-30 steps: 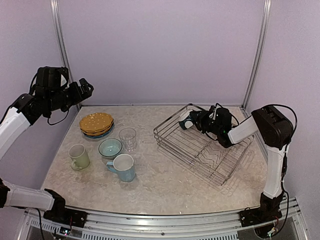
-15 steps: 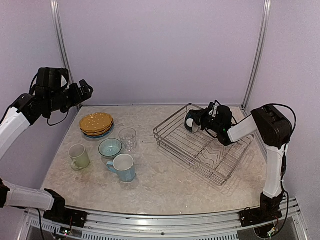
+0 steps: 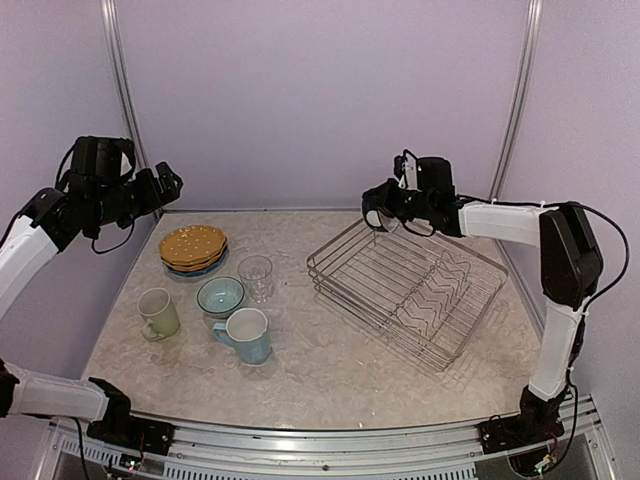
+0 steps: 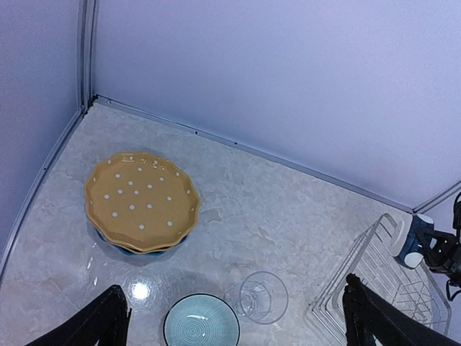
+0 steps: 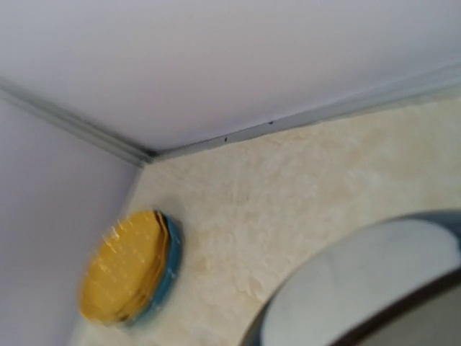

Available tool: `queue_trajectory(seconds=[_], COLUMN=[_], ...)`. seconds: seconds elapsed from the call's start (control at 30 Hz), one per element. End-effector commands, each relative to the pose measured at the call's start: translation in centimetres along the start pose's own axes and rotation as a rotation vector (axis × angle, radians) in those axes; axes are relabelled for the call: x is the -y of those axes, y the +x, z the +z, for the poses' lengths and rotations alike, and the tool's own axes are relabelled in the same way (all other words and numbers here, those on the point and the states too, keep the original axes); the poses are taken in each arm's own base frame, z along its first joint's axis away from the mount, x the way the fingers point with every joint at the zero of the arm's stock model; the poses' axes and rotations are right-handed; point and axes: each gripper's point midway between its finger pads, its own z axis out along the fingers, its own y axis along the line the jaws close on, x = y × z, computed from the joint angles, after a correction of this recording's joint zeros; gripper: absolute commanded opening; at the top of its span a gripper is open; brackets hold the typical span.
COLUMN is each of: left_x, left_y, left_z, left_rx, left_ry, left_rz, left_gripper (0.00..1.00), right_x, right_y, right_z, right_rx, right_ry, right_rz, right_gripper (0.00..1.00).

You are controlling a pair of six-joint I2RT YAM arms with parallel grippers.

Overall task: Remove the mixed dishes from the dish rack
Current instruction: Place the bowl at the center of the board.

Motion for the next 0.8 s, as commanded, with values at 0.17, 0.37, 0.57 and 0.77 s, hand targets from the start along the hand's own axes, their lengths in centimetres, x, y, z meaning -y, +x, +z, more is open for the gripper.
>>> queue_trajectory(seconds=[0.17,0.37,0.57,0.77], left_x=[-0.6,-1.3,-1.8,-2.0], left_y=[-0.1,0.3,0.5,0.4], left_z=[-0.8,-0.7,-1.1,-1.6], left_rx=[0.005,-0.003,-0.009,-0.006], left_ry=[-0.030,-0.063,-0.081,-0.087], left_rz=[0.023,0.030,0.031,0.026], left_gripper=[0.99,0.99,0.99,0.99], right_x=[-8.8,-10.7,-12.6,-12.0], right_y=[13.1,21.2,26.5,30.8], right_z=[-2.1,-3.7,-4.7,-4.8], right_rx=[-0.496,-0.664,-0.774,-0.845], right_ry=[0.235,0.308,0.184,0.093], right_rz=[-0.847,-1.117,-1.132,-1.150], right_gripper=[0.00,0.00,0.00,0.00])
